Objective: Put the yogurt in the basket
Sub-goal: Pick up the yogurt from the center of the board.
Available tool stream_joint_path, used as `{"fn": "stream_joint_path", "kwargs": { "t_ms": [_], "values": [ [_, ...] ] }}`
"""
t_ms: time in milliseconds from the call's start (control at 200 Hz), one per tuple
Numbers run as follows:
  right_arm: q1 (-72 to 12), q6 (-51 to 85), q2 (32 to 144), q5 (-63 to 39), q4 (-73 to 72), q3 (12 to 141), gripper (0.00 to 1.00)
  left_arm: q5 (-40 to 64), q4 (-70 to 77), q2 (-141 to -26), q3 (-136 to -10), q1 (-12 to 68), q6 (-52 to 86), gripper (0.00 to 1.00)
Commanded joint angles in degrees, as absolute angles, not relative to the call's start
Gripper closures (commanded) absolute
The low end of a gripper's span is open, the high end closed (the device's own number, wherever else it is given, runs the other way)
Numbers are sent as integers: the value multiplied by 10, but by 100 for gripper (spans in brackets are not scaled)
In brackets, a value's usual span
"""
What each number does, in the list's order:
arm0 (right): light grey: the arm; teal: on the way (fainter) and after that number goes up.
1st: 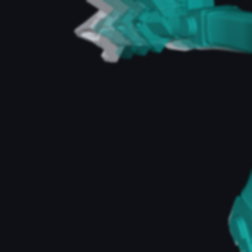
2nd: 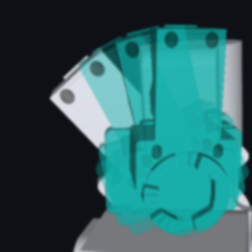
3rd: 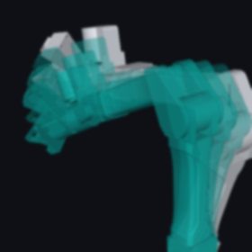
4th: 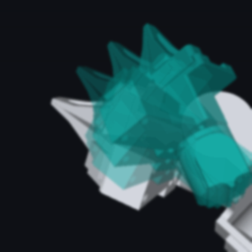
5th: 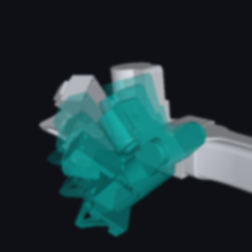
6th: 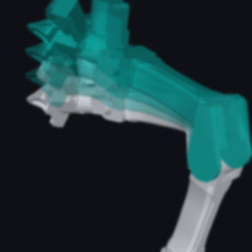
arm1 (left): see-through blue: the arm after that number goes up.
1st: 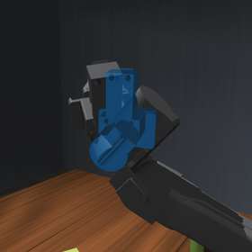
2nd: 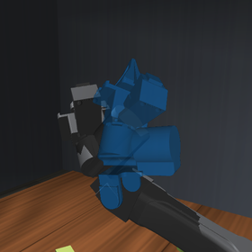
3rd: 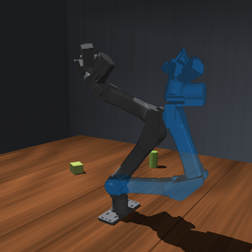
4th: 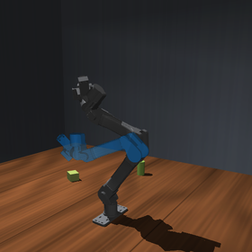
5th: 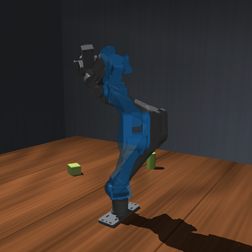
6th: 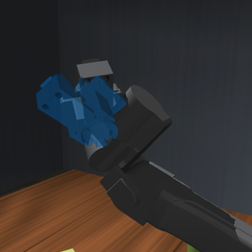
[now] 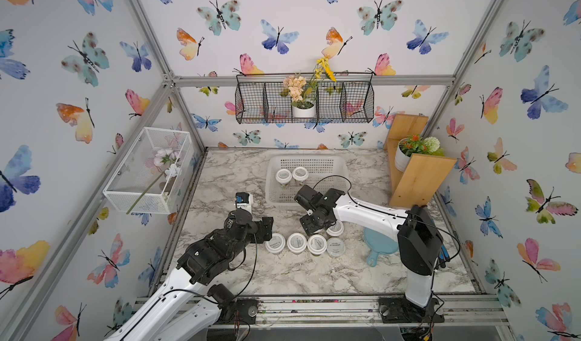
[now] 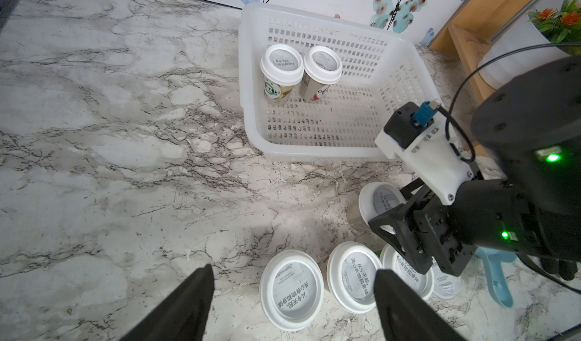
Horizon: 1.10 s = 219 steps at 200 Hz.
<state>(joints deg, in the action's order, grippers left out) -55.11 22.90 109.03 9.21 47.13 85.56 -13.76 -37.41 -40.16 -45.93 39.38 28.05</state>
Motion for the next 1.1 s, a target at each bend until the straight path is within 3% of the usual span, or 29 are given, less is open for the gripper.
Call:
{"fn": "stream_joint_path", "kwargs": {
  "t_ms": [0, 526, 1091],
  "values": [
    [-555, 231, 1099, 101, 477, 861, 27, -132, -367, -398, -452, 391, 273, 15],
    [-555, 225, 1084, 98, 486, 858, 45, -131, -367, -397, -451, 391, 273, 15],
    [-555, 211, 991, 81, 528, 857, 48, -129, -366, -405, -451, 391, 272, 15]
  ]
}}
